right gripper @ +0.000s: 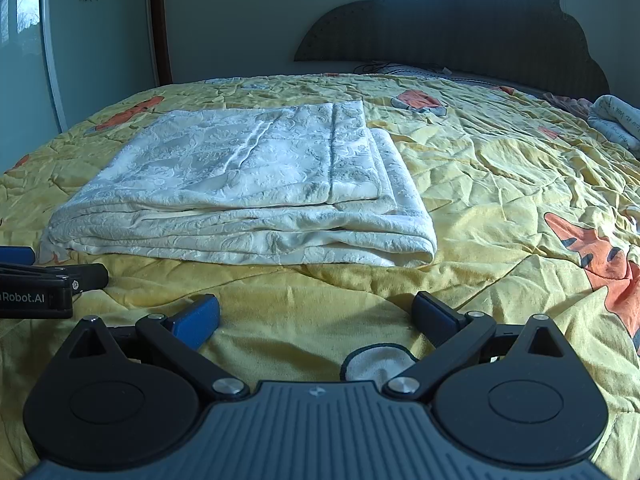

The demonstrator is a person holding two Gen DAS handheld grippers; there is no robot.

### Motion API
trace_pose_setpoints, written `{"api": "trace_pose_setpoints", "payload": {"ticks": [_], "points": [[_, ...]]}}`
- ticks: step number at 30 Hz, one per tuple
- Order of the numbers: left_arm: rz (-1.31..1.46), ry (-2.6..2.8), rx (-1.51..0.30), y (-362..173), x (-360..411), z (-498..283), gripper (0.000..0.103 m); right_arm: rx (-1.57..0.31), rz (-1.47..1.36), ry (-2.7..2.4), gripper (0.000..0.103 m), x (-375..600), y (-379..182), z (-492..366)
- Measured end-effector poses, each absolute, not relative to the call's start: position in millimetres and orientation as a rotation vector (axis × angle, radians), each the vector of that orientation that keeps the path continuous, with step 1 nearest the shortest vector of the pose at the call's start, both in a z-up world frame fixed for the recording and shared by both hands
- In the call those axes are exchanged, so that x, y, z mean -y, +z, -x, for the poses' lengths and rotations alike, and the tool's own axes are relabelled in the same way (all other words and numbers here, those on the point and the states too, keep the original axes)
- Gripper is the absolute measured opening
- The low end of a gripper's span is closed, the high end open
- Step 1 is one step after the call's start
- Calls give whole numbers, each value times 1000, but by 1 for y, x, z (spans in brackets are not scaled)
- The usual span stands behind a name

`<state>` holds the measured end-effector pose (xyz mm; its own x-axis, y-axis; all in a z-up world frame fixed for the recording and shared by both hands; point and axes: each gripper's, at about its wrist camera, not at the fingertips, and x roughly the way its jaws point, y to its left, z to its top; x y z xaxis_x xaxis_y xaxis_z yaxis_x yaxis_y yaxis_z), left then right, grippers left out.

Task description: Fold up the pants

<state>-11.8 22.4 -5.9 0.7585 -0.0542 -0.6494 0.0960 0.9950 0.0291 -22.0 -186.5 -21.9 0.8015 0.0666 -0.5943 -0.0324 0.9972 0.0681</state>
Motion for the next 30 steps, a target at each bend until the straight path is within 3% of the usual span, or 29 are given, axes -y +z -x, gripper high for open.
{"api": "trace_pose_setpoints", "payload": {"ticks": [30], "points": [[-65, -78, -701, -6, -21, 11, 103, -639, -56, 52, 103, 187, -22, 22]]}}
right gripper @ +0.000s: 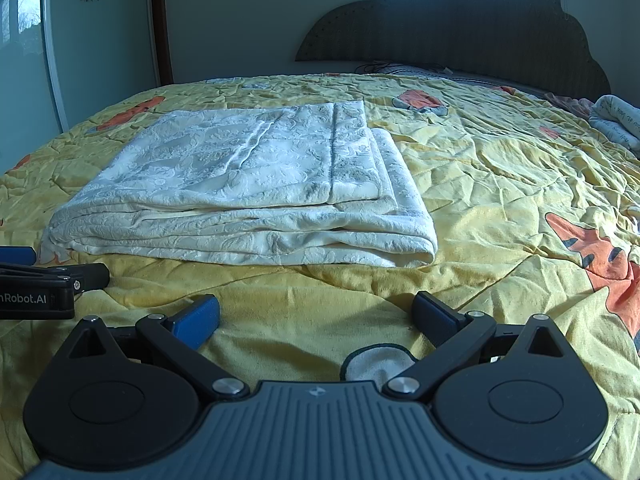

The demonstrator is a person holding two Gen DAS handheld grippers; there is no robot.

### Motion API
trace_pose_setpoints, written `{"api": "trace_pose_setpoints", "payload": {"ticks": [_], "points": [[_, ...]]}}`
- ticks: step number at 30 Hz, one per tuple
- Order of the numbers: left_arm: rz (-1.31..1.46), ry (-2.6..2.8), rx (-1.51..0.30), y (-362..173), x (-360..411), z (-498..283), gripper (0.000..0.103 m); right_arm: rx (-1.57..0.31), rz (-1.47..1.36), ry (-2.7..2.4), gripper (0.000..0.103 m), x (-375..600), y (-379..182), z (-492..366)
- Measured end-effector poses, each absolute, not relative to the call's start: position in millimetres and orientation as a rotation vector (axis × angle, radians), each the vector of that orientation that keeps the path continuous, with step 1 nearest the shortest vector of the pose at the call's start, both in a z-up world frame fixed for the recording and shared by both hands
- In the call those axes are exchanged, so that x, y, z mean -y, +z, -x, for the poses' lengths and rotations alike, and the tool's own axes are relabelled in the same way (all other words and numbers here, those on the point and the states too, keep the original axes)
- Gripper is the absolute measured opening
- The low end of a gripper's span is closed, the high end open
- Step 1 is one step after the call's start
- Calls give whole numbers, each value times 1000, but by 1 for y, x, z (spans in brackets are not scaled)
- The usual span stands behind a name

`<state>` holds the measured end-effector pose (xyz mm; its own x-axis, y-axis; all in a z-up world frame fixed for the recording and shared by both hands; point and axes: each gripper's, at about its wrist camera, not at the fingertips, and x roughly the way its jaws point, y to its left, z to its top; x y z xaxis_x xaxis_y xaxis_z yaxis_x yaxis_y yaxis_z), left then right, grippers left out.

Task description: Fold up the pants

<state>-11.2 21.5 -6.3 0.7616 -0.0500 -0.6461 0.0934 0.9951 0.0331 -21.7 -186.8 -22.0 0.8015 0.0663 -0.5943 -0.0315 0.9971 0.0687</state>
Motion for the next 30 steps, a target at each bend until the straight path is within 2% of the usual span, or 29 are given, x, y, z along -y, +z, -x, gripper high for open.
{"api": "trace_pose_setpoints", "payload": {"ticks": [30], "points": [[-38, -78, -697, -6, -23, 11, 103, -639, -57, 52, 103, 187, -22, 22]]}}
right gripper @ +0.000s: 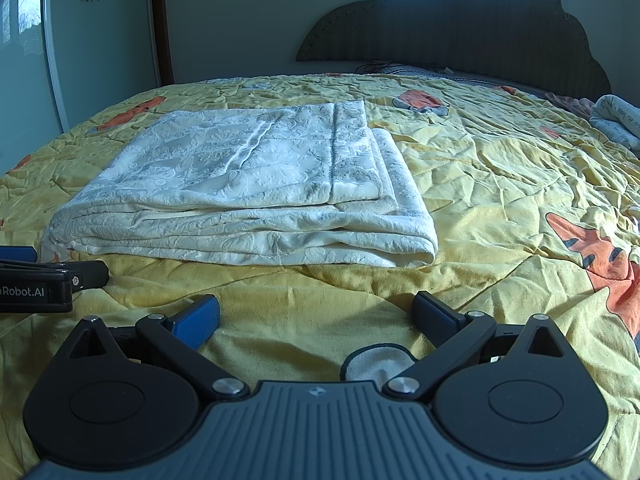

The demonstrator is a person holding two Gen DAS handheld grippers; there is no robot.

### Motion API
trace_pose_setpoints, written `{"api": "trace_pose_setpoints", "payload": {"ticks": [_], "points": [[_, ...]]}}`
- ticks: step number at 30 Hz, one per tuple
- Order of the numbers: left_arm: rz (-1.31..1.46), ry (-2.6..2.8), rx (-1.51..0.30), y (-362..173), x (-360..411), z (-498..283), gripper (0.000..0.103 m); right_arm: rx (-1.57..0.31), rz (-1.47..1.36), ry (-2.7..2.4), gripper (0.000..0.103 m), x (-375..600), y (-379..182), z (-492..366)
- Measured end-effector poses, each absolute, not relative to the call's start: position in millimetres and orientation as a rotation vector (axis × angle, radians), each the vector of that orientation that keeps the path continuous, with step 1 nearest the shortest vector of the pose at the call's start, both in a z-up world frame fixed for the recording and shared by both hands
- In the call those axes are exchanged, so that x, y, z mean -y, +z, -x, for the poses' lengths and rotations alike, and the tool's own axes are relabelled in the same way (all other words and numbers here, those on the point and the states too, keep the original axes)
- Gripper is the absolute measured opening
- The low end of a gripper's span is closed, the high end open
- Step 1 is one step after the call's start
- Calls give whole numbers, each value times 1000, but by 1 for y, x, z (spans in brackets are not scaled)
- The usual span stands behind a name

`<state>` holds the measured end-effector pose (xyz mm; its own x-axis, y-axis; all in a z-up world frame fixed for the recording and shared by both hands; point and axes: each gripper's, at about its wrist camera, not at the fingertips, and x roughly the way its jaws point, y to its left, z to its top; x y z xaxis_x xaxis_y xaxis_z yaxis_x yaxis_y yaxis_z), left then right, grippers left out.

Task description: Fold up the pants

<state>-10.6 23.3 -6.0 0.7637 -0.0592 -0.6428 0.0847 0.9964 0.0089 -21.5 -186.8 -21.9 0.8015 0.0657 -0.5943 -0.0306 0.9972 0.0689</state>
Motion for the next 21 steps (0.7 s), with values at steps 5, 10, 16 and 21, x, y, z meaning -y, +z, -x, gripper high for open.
{"api": "trace_pose_setpoints", "payload": {"ticks": [5, 10, 16, 21], "points": [[-22, -72, -691, -6, -23, 11, 103, -639, -57, 52, 103, 187, -22, 22], [-9, -7, -692, -6, -25, 8, 103, -639, -57, 52, 103, 187, -22, 22], [-28, -2, -693, -6, -23, 9, 103, -639, -57, 52, 103, 187, -22, 22], [-39, -8, -700, -7, -22, 7, 103, -639, -57, 52, 103, 187, -22, 22]]}}
